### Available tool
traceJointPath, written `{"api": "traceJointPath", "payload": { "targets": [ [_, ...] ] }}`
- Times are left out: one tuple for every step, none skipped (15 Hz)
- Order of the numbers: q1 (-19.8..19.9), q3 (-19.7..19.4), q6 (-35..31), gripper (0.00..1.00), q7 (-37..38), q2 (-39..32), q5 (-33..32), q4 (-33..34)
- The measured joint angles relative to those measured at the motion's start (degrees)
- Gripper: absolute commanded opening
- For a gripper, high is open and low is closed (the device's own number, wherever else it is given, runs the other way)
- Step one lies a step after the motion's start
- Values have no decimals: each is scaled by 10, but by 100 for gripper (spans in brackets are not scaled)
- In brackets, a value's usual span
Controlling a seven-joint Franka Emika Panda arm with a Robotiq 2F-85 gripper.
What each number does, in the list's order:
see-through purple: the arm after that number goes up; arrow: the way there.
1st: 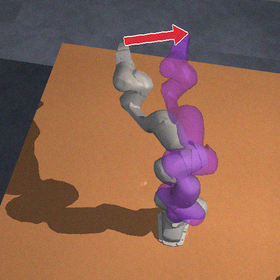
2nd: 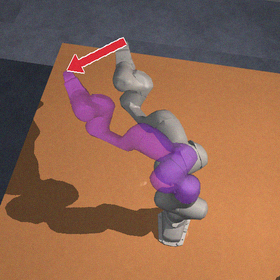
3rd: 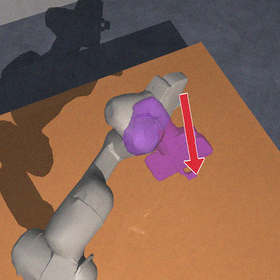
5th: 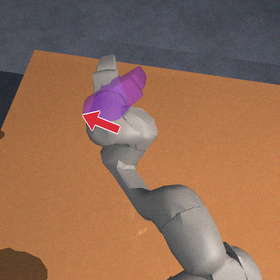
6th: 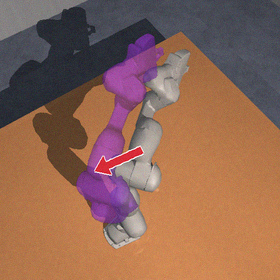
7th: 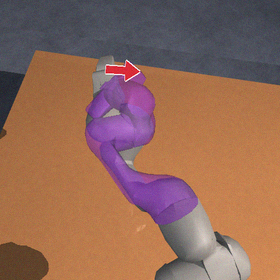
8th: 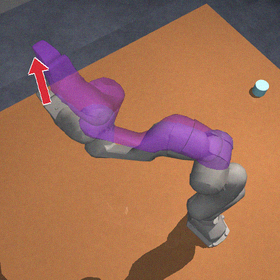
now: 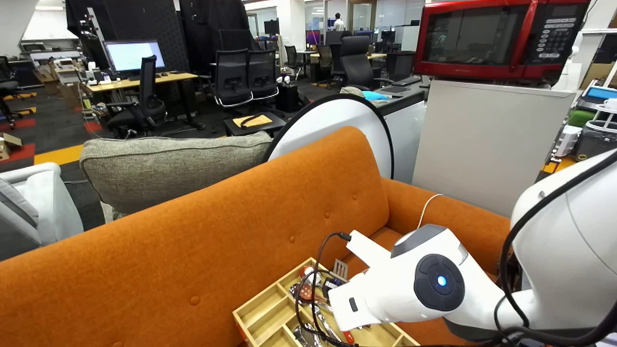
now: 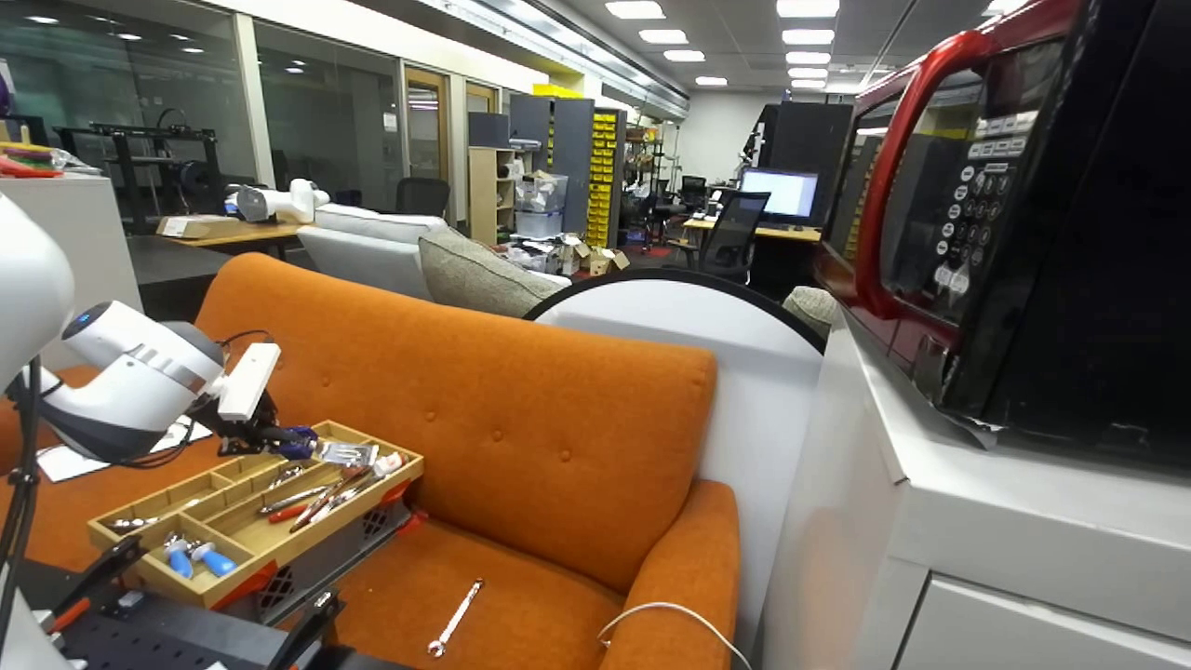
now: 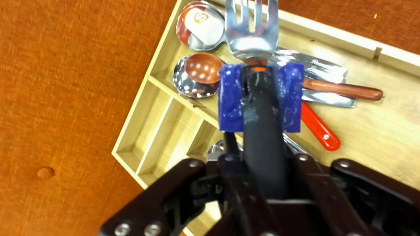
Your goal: Put the spatula into the wooden object on the sofa
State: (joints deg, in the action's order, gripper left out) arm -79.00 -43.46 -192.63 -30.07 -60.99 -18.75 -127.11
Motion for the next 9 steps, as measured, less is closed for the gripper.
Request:
{"api": "traceJointPath", "payload": {
  "targets": [
    [1, 1, 0, 7, -12, -4, -17, 9],
    [4, 2, 0, 7, -24, -10, -34, 18],
    [9, 5, 0, 7, -37, -16, -51, 26],
    [16, 9, -1, 7, -51, -22, -68, 34],
    [23, 13, -3, 7, -67, -27, -83, 40],
    [31, 17, -5, 7, -85, -31, -99, 46],
    [40, 22, -6, 7, -105, -32, -114, 52],
    [49, 26, -7, 7, -126, -32, -128, 58],
    [57, 31, -7, 7, -149, -32, -141, 64]
  ]
}}
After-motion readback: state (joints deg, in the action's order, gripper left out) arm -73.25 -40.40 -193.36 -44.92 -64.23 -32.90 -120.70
